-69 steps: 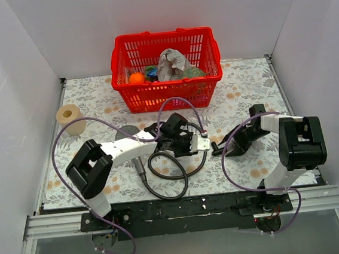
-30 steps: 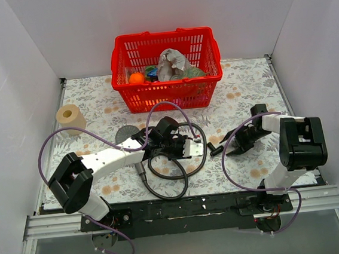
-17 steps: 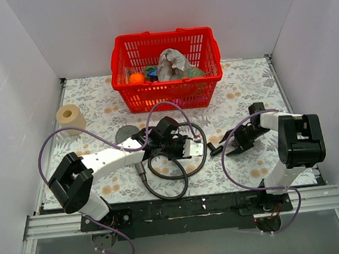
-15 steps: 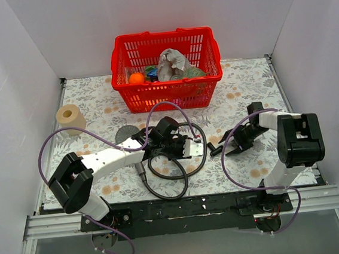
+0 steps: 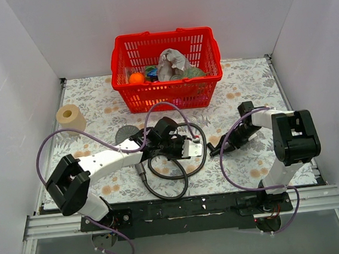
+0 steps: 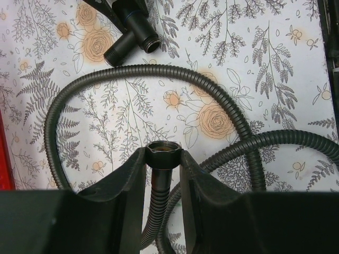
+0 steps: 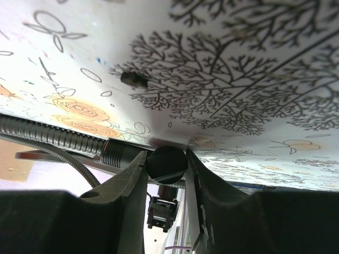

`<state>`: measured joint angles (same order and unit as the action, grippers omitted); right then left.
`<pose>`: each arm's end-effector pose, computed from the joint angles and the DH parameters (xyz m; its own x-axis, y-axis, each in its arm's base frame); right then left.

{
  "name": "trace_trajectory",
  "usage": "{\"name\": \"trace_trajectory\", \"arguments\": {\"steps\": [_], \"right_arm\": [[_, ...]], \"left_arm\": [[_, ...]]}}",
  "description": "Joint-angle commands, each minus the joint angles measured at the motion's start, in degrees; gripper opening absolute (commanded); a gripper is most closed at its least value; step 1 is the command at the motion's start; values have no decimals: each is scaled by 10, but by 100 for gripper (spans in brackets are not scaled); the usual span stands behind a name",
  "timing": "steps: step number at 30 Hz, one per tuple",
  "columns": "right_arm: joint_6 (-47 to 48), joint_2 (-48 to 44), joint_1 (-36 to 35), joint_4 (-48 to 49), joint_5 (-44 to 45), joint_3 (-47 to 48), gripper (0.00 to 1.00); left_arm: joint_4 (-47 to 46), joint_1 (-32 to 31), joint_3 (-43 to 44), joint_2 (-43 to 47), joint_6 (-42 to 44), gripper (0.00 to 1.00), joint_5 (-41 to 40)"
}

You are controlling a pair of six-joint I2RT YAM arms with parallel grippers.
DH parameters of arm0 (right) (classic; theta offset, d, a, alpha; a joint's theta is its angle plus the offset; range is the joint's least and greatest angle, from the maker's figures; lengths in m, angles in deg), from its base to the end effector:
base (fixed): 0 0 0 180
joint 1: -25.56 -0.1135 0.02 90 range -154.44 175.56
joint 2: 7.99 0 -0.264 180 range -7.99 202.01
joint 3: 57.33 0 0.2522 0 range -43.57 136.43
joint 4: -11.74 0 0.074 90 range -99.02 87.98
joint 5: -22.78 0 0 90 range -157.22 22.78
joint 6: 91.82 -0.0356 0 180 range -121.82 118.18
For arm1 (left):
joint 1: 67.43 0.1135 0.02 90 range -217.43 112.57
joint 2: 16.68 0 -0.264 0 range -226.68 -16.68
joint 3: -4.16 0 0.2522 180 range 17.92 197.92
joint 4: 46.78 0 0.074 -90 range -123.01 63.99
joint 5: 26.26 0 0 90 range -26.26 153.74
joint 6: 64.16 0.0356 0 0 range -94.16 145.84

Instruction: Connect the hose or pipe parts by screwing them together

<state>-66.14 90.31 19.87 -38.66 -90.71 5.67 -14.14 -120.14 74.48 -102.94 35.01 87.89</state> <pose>0.2692 0.0411 0.1226 -0.5387 0.7770 0.3257 0.8420 0.4833 0.2398 0.1797 -0.2600 0.2278 -0.3067 0.6427 -0.7020 0.9510 0.2381 -0.1974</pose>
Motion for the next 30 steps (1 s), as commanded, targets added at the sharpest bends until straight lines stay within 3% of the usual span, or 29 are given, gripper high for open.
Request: {"name": "trace_trajectory", "arguments": {"steps": [1, 2, 5, 9, 18, 26, 30], "right_arm": [[-8, 12, -4, 14, 52, -25, 8], [-6, 11, -4, 17, 48, -26, 1], [3, -3, -5, 17, 50, -18, 1], [25, -58, -33, -12, 131, 44, 1], [114, -147, -211, -97, 354, 209, 1], [202, -213, -441, -156, 604, 379, 1], [283, -210, -517, -159, 652, 494, 1]], "left_arm": [[-14, -4, -9, 44, -6, 0, -2], [-20, -4, -9, 48, -14, 0, -8], [-26, -3, 1, 63, -40, 0, -14], [-24, 10, 22, 93, -132, 0, -1], [-40, 70, 3, 256, -269, 0, 45], [-61, 96, -1, 354, -428, 0, 49], [-67, 96, 16, 384, -470, 0, 59]]}}
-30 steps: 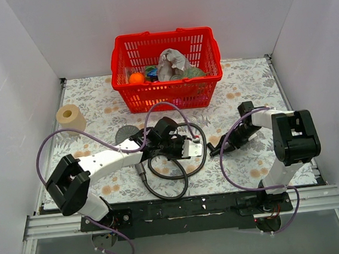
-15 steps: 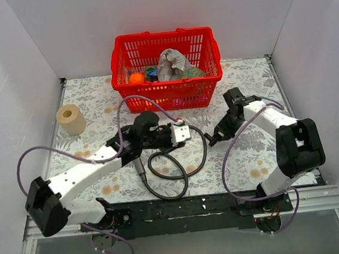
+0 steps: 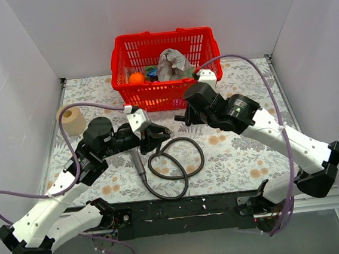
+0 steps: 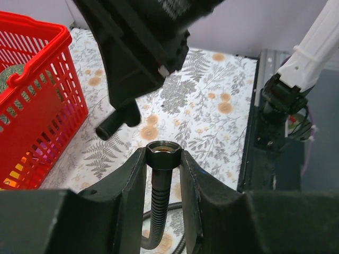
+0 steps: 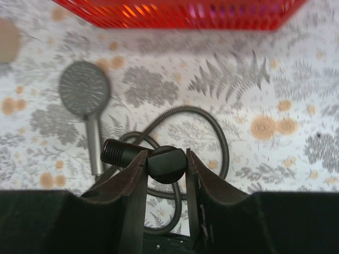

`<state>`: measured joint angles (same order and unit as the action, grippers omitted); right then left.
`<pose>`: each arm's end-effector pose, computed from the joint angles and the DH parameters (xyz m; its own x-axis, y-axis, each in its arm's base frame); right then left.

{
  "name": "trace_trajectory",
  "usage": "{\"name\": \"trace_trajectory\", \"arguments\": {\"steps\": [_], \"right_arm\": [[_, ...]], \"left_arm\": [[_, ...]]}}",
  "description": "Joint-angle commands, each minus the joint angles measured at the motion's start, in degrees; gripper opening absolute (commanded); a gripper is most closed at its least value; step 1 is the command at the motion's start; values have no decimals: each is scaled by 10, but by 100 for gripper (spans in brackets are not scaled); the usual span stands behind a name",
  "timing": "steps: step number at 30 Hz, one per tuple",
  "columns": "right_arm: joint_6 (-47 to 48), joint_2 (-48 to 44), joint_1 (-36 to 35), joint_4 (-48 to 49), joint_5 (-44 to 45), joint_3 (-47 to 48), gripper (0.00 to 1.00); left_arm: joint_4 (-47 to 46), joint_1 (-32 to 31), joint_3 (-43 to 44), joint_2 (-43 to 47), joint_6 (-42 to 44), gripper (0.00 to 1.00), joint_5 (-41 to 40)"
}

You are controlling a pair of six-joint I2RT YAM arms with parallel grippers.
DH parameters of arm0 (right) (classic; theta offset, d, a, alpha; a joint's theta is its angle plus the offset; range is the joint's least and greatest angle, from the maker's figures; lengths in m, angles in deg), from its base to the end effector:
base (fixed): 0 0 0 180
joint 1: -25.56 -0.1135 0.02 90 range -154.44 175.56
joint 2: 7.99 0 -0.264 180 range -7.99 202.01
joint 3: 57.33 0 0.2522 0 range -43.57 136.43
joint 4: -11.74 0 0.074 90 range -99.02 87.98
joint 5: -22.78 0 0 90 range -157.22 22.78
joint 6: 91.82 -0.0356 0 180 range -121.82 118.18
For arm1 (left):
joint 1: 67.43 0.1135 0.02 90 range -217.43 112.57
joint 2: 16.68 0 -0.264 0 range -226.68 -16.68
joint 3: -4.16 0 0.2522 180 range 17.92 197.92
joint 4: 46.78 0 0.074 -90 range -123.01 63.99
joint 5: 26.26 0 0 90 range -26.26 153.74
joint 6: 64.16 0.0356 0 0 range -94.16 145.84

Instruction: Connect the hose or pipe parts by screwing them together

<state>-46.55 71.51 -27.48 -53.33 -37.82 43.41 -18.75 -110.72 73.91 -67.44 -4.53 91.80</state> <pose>0.1839 0.2154 0.3917 -0.6359 0.1747 -0.7518 -0.0503 0.9626 0.2662 0.1309 -0.1463 0.3835 -0.5756 -0.0707 -0.8147 0.7560 0.3338 -0.5631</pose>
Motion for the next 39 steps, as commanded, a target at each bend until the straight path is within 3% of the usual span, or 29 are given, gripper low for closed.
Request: {"name": "trace_trajectory", "arguments": {"steps": [1, 9, 13, 14, 16, 19, 23, 24, 29, 39], "right_arm": [[110, -19, -49, -13, 123, 144, 1], [294, 13, -118, -3, 77, 363, 1], [394, 5, -188, 48, 60, 375, 1], [409, -3, -196, 63, 28, 372, 1], [444, -15, -207, 81, -19, 349, 1], [488, -57, -211, 139, -121, 301, 1], [510, -122, -211, 210, -230, 212, 1], [511, -128, -211, 223, -246, 207, 1], [504, -124, -211, 221, -352, 220, 1], [487, -89, -214, 191, -408, 269, 1]], "left_arm": [[-20, 1, 26, 38, -81, 0, 29], [-67, 1, -13, 102, -138, 0, 121], [-69, 1, 7, 105, -158, 2, 151], [-69, 1, 11, 114, -145, 13, 160], [-93, 1, -4, 126, -131, 14, 180], [-128, 0, -37, 140, -103, 0, 212], [-254, 1, -122, 180, -103, 0, 205], [-306, 1, -136, 185, -108, 0, 205], [-381, 1, -166, 177, -139, 0, 185], [-484, 1, -146, 153, -244, 0, 155]]}}
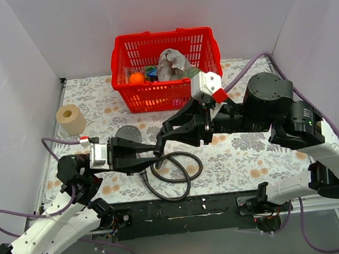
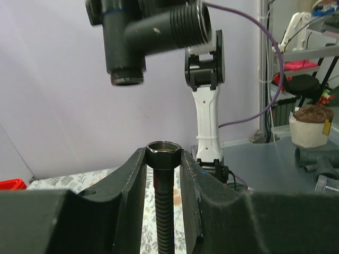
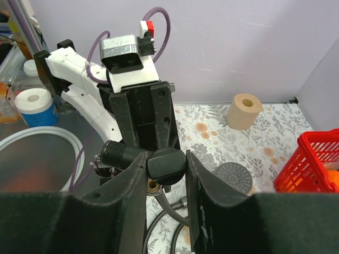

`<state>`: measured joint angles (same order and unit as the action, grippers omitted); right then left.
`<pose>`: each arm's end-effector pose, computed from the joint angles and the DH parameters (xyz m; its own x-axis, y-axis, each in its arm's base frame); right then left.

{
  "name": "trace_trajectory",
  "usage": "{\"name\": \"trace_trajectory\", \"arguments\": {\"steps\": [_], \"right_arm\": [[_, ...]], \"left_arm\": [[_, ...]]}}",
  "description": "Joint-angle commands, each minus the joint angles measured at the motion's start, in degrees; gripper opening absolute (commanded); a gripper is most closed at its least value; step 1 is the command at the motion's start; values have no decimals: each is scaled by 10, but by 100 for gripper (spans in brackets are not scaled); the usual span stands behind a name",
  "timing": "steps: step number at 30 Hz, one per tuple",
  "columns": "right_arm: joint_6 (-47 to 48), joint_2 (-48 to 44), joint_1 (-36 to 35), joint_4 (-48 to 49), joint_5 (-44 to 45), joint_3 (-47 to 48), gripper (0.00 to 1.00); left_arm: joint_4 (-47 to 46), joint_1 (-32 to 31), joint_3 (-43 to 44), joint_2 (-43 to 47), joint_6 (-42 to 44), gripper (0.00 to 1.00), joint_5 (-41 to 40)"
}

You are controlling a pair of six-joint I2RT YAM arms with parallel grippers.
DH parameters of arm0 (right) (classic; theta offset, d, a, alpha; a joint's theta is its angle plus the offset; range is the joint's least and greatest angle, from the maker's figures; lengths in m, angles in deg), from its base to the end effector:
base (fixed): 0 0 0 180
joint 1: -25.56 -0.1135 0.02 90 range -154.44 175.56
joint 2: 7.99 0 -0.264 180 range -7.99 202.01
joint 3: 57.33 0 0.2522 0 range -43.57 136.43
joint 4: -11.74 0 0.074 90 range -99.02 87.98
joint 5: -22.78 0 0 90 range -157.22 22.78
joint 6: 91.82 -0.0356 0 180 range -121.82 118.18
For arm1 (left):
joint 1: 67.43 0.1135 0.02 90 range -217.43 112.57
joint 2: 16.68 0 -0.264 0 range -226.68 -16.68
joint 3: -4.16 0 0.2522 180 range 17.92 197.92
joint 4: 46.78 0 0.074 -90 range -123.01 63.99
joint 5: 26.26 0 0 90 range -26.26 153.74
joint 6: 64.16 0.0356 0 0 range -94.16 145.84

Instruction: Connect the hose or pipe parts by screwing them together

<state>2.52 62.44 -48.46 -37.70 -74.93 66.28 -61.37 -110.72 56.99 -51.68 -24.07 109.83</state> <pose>0.0482 0.1857 0.5713 0.0928 0.0516 -0.9943 -0.9853 0.1484 -0.0842 0.0750 -0.1058 0.3951 -0.4512 -0.3039 -0.8391 0.8899 -0.2247 -0.3971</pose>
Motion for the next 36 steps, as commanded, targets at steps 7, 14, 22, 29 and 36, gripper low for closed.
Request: {"name": "trace_trajectory", "arguments": {"steps": [7, 14, 22, 29, 36], "right_arm": [[-3, 24, -5, 17, -57, 70, 1], [-3, 44, -5, -1, -71, 95, 1], [-3, 72, -5, -23, -81, 119, 1], [-3, 87, -5, -67, -90, 141, 1], [-6, 93, -5, -103, -84, 160, 1]], "left_arm": [[-36, 1, 53, -12, -179, 0, -97], [-42, 1, 54, -12, -200, 0, -86], [-42, 1, 51, -10, -202, 0, -75], [-46, 1, 51, -9, -198, 0, -61], [-49, 1, 54, -9, -194, 0, -46]]}}
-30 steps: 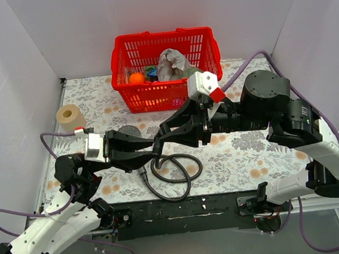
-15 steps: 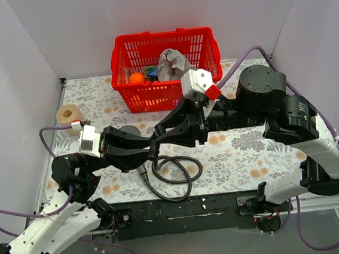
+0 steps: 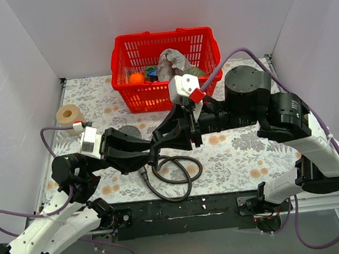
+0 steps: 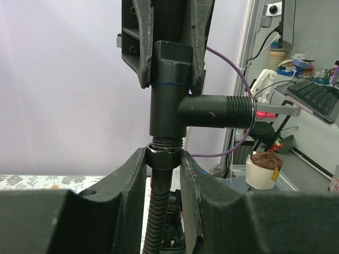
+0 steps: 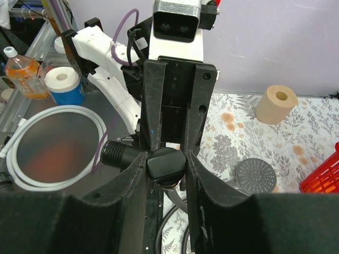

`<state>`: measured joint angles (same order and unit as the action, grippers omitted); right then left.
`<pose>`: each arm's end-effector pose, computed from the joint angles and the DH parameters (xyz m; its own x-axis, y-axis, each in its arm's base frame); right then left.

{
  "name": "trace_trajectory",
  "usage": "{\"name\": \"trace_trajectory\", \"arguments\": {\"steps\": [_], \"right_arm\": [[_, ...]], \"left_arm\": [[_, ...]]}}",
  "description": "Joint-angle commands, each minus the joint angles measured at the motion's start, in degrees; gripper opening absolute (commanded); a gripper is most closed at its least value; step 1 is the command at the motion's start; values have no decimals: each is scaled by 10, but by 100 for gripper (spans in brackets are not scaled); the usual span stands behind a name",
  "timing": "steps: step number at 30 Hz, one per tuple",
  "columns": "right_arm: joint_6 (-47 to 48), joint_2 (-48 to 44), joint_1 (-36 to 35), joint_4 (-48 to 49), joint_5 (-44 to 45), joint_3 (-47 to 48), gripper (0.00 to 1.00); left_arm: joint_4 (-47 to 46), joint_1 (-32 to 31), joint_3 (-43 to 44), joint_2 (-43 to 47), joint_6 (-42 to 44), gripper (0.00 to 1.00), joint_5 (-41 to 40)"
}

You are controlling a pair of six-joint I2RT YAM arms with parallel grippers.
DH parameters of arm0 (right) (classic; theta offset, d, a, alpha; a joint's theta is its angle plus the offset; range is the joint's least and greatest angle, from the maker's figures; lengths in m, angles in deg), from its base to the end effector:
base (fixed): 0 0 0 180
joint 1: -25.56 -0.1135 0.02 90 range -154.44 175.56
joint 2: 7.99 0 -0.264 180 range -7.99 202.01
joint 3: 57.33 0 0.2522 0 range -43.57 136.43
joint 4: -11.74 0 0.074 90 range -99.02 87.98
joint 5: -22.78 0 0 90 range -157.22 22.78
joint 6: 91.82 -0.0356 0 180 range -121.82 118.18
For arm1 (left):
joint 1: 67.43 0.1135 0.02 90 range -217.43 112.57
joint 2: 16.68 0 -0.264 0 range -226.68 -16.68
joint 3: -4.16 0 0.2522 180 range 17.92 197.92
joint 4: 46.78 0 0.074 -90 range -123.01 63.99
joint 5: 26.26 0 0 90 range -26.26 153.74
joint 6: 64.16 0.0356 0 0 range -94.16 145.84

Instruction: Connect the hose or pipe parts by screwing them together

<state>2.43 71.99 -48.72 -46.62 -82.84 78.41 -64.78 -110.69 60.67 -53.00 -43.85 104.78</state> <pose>0.0515 0.2184 0.5771 0.0618 -0.0437 -0.9971 -0.9981 -0.0012 -0.0619 0.0737 -0.1015 0.4193 -0.6809 -0.3305 -0.6535 0.7321 -0.3295 -0.5962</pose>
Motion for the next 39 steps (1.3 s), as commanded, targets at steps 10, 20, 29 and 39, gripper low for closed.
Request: {"name": "trace_trajectory", "arguments": {"steps": [10, 20, 29, 39], "right_arm": [[-11, -7, -3, -28, 9, 31, 1], [-8, 8, -3, -50, 16, 42, 1], [-13, 17, -3, -68, 34, 24, 1], [-39, 15, -2, -70, 76, -9, 1]], "left_arm": [[-17, 1, 23, -2, 10, 0, 14], [-16, 1, 24, -5, 13, 0, 19], [-22, 1, 26, -8, 26, 0, 19], [-19, 2, 32, -10, 69, 0, -11]]}}
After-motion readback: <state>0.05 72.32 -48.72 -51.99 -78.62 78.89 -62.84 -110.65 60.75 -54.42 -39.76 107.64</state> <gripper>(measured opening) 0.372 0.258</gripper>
